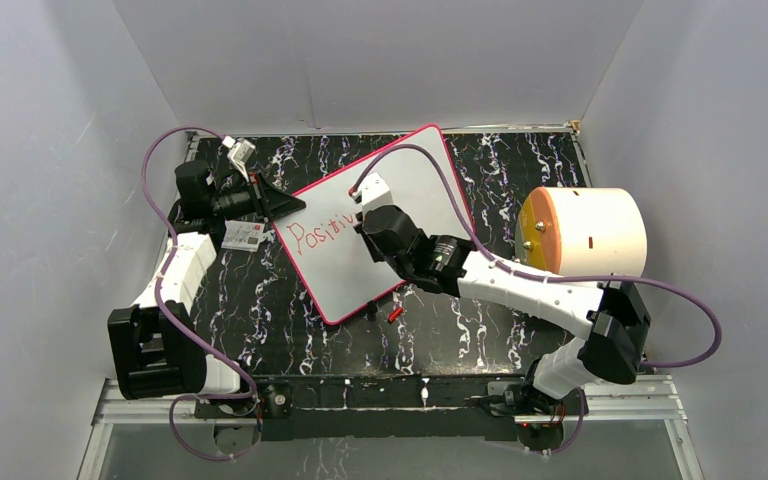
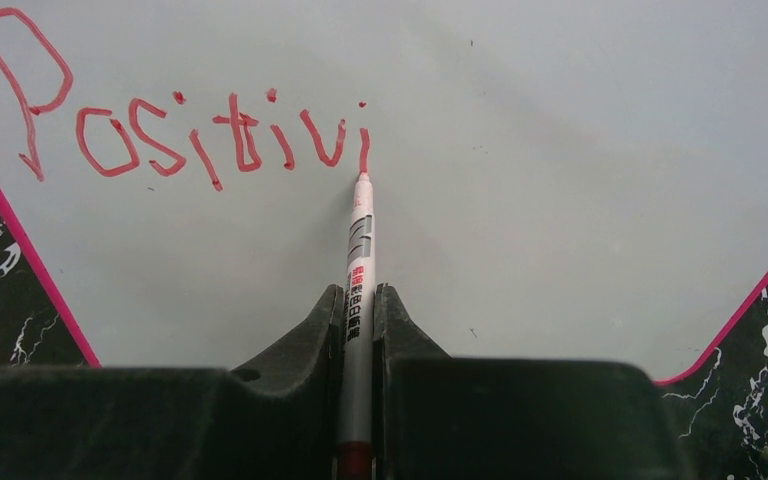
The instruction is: Write a sentence on the whiteboard
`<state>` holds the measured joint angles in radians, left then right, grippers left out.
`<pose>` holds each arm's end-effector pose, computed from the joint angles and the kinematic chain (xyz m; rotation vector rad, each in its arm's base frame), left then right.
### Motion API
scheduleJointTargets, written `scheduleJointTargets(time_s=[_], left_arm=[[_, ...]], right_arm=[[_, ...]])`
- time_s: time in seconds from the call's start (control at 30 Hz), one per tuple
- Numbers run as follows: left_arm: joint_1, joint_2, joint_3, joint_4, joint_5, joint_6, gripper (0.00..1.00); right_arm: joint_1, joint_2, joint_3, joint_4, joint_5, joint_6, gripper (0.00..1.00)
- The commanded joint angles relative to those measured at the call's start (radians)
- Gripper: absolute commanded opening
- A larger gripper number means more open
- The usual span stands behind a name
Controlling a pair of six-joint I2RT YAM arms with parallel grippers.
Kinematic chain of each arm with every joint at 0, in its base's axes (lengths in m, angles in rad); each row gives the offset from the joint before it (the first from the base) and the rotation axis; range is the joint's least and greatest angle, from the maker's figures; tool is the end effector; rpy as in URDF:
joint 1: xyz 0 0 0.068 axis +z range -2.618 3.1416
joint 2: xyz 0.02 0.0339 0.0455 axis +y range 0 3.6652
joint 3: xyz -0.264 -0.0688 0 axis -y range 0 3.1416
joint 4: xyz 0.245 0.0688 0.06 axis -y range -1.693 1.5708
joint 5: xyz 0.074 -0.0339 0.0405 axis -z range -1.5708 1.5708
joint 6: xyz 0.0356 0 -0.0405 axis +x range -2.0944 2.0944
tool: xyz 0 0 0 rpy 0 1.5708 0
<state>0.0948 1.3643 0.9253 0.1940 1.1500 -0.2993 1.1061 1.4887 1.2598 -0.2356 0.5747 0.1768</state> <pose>0.3008 -0.0040 0.3006 0.4869 1.7501 -1.1741 0.1712 0.2984 0.3329 -0.5509 1.8862 0.2565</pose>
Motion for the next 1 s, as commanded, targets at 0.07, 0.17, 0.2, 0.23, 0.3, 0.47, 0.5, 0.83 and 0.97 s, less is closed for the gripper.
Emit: scheduleJointTargets(time_s=[0.07, 0.17, 0.2, 0.23, 0.3, 0.47, 0.5, 0.83, 0.97], left_arm=[[0.000, 0.029, -0.016, -0.064, -0.113, 0.089, 0.00], [0.000, 0.031, -0.015, -0.063, -0.113, 0.089, 0.00], [0.000, 0.030, -0.015, -0.064, -0.114, 0.089, 0.00], [-0.001, 0.029, -0.016, -0.064, -0.114, 0.089, 0.00], [0.000, 0.029, -0.016, -0.064, -0.115, 0.089, 0.00], [0.000, 0.029, -0.015, -0.065, -0.114, 0.091, 0.00], [0.000, 0.026, -0.016, -0.065, -0.115, 0.091, 0.00], [0.000, 0.033, -0.013, -0.065, -0.110, 0.091, 0.00], [0.000, 0.030, -0.014, -0.066, -0.111, 0.090, 0.00]], right_arm=[[-0.008, -0.097, -0.058, 0.129, 0.025, -0.006, 0.00], [-0.008, -0.110, -0.074, 0.172, 0.050, -0.023, 0.00], [-0.008, -0.107, -0.072, 0.173, 0.059, -0.029, 0.00], [-0.009, -0.102, -0.068, 0.172, 0.064, -0.033, 0.00], [-0.009, -0.095, -0.065, 0.183, 0.072, -0.037, 0.00], [-0.011, -0.080, -0.063, 0.212, 0.073, -0.044, 0.00], [-0.011, -0.075, -0.059, 0.209, 0.072, -0.045, 0.00], [-0.012, -0.051, -0.049, 0.212, 0.045, -0.046, 0.00], [-0.016, -0.043, -0.048, 0.213, 0.036, -0.044, 0.00]])
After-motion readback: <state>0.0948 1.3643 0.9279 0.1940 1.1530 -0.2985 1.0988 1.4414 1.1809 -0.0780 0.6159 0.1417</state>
